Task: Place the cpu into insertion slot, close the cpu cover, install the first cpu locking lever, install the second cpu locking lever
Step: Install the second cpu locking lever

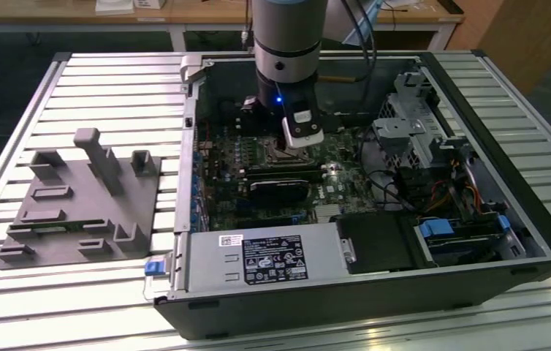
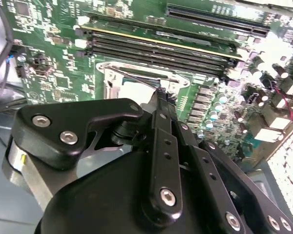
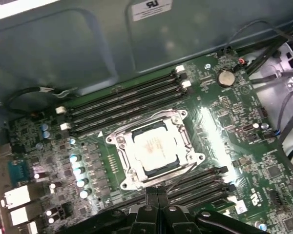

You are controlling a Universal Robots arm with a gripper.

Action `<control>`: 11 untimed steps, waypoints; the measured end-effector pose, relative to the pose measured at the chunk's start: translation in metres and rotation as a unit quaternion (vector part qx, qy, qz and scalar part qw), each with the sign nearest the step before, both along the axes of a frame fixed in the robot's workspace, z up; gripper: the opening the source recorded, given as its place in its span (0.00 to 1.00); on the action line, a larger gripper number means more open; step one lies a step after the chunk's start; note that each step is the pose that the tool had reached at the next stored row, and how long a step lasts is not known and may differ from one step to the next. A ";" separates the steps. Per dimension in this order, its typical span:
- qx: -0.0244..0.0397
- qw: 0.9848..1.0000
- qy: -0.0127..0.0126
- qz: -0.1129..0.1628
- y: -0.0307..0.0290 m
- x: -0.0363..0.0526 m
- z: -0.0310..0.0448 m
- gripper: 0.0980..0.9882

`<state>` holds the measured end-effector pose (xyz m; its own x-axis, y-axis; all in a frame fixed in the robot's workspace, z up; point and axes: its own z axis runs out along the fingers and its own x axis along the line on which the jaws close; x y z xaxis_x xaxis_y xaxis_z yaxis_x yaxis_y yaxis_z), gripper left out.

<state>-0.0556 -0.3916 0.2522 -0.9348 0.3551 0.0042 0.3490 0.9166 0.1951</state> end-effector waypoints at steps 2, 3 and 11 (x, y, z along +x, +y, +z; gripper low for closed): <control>0.000 1.000 0.000 0.000 -0.0011 0.0005 -0.0009 0.01; 0.000 1.000 0.000 0.000 -0.0022 0.0005 -0.0020 0.01; 0.001 1.000 0.000 0.006 -0.0067 -0.0003 -0.0159 0.01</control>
